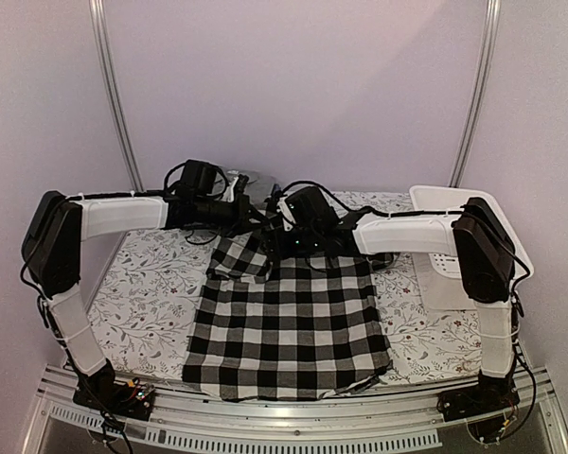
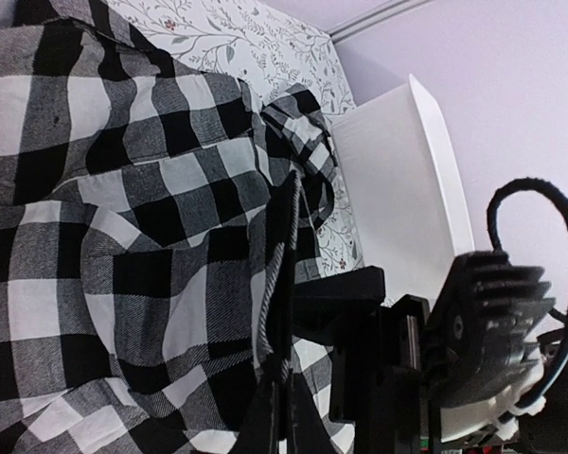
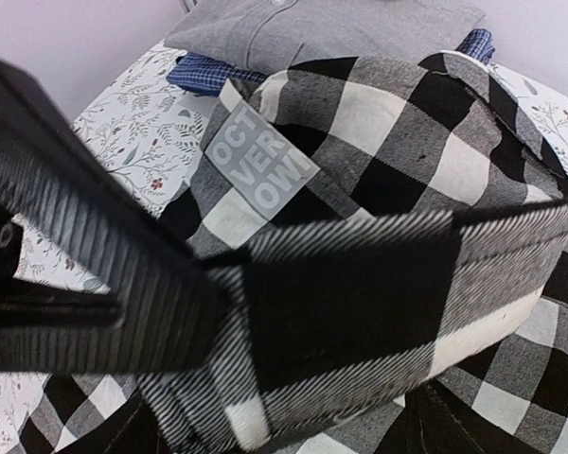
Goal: Fold and stack the long sleeve shirts
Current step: Pass from the left arm to the right, then pick up the flattened shirt from the center of the board.
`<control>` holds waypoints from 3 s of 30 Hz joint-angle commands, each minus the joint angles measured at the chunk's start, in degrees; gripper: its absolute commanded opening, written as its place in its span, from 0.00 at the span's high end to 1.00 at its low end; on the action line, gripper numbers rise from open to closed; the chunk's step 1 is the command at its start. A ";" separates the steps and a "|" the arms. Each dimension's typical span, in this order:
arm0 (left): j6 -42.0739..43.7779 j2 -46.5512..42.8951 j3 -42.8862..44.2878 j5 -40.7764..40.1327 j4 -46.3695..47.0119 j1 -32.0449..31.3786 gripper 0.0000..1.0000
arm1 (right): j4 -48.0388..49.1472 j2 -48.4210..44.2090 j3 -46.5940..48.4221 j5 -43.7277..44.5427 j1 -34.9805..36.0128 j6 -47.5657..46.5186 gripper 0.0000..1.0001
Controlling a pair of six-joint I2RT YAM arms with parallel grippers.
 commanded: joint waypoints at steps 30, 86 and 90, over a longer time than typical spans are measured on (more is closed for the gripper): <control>-17.26 -39.34 -35.61 -25.89 -29.29 -19.31 0.59 | -2.66 1.71 12.52 12.75 -1.24 -2.53 1.00; -26.61 -36.96 -31.21 -34.36 -44.56 -39.31 1.00 | -0.30 4.26 33.11 14.75 -6.07 -18.22 1.00; -20.55 -32.44 -24.28 -32.44 -45.19 -39.35 1.00 | 0.15 3.90 32.82 15.60 -7.17 -19.49 1.00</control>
